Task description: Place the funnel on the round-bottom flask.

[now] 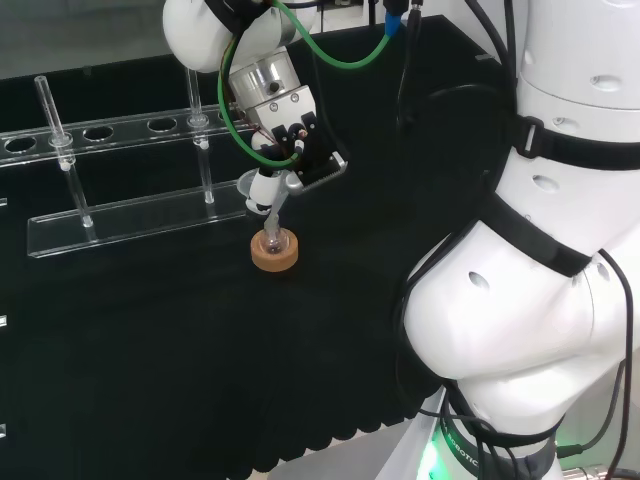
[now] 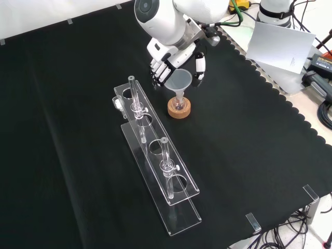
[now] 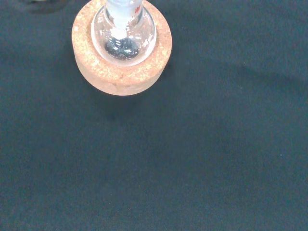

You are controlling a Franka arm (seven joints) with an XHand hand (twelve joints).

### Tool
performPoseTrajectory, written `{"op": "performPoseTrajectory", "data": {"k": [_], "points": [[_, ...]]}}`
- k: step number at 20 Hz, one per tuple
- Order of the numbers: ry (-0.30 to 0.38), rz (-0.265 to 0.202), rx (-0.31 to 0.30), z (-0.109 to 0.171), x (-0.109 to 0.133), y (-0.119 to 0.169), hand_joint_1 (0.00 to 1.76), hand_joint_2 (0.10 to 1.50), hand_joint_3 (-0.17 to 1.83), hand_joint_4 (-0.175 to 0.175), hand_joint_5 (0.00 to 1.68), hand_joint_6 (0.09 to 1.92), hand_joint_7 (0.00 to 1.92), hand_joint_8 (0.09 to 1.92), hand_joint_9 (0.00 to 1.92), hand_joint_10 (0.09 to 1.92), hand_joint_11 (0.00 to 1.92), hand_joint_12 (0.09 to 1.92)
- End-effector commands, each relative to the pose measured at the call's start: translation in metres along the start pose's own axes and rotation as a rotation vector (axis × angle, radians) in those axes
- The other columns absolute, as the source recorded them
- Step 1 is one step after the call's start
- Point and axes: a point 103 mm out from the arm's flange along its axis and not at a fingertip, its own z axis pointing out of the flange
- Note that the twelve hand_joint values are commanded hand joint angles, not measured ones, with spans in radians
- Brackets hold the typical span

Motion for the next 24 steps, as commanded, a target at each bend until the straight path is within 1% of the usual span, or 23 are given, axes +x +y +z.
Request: {"op": "performPoseTrajectory", "data": {"k": [1, 3, 7, 12, 14, 17, 18, 20, 21, 24], "points": [[0.009, -0.001, -0.011, -0.003, -0.001, -0.005, 0.65, 0.67, 0.41, -0.089, 0.19, 0.09, 0.0, 0.38, 0.11, 0.85, 0.21, 1.42], [0.021, -0.001, -0.021, -0.005, -0.002, -0.007, 0.64, 0.67, 0.39, -0.087, 0.16, 0.09, 0.0, 0.32, 0.08, 0.86, 0.19, 1.43], [0.047, -0.004, -0.056, -0.012, -0.007, -0.016, 0.51, 0.65, 0.28, -0.084, 0.1, 0.09, 0.0, 0.25, 0.02, 0.9, 0.15, 1.47], [0.074, -0.004, -0.108, -0.026, -0.014, -0.029, 0.41, 0.64, 0.21, -0.083, 0.09, 0.09, 0.0, 0.24, 0.0, 0.91, 0.14, 1.48], [0.079, -0.001, -0.145, -0.033, -0.019, -0.034, 0.41, 0.65, 0.19, -0.083, 0.09, 0.09, 0.0, 0.25, 0.01, 0.91, 0.14, 1.49], [0.09, 0.01, -0.205, -0.042, -0.03, -0.038, 0.4, 0.67, 0.16, -0.085, 0.11, 0.09, 0.0, 0.34, 0.05, 0.9, 0.15, 1.48], [0.111, 0.011, -0.223, -0.044, -0.036, -0.039, 0.41, 0.68, 0.15, -0.088, 0.13, 0.09, 0.0, 0.41, 0.1, 0.88, 0.16, 1.48], [0.18, -0.004, -0.263, -0.046, -0.046, -0.038, 0.43, 0.71, 0.13, -0.093, 0.17, 0.09, 0.0, 0.57, 0.21, 0.83, 0.21, 1.44], [0.185, -0.007, -0.278, -0.047, -0.051, -0.038, 0.45, 0.72, 0.13, -0.096, 0.18, 0.09, 0.0, 0.63, 0.25, 0.8, 0.23, 1.43], [0.188, -0.005, -0.282, -0.051, -0.065, -0.034, 0.47, 0.74, 0.12, -0.099, 0.22, 0.09, 0.02, 0.73, 0.33, 0.77, 0.27, 1.41]]}}
